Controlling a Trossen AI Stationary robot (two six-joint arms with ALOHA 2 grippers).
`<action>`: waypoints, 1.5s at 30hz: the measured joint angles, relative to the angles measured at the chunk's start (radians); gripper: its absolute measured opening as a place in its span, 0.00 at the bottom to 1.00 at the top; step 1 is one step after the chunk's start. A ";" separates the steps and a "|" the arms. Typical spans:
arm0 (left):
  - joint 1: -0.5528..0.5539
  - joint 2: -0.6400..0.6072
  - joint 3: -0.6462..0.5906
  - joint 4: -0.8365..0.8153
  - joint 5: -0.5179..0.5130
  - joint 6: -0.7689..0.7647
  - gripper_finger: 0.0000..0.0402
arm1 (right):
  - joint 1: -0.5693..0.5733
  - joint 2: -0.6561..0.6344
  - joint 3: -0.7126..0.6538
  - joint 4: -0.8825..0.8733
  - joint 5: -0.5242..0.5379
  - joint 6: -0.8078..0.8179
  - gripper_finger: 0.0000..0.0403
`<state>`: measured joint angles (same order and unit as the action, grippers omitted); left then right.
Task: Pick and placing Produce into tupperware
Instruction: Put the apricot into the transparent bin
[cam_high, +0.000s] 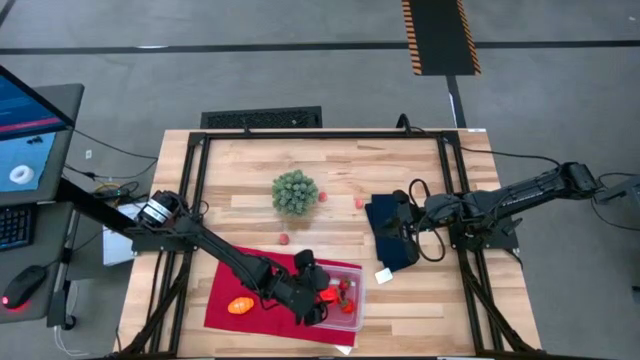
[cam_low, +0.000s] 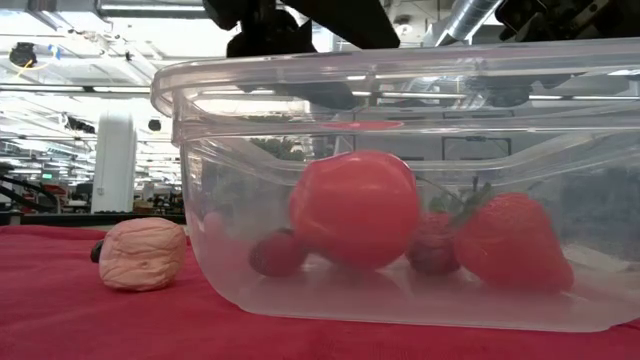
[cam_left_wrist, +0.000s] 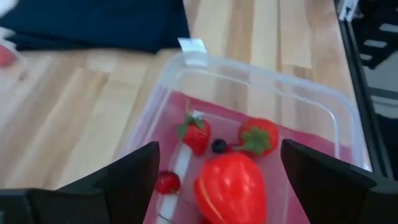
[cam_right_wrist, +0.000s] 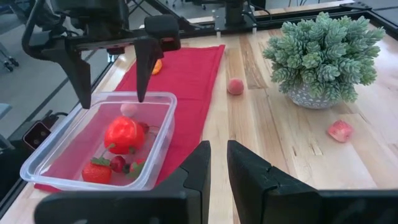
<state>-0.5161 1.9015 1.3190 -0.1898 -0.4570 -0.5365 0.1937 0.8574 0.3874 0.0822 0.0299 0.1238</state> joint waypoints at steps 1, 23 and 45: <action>0.004 0.000 0.000 0.007 -0.010 0.003 0.81 | 0.000 0.000 0.000 0.000 0.000 0.000 0.19; 0.109 -0.509 -0.375 0.287 -0.073 0.407 0.81 | 0.000 0.000 0.000 0.001 0.000 0.000 0.19; 0.424 -1.161 -1.143 0.813 0.409 0.541 0.81 | 0.000 0.000 0.000 0.000 0.000 0.000 0.19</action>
<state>-0.0921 0.7407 0.1755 0.6235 -0.0477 0.0040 0.1936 0.8572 0.3878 0.0826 0.0299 0.1238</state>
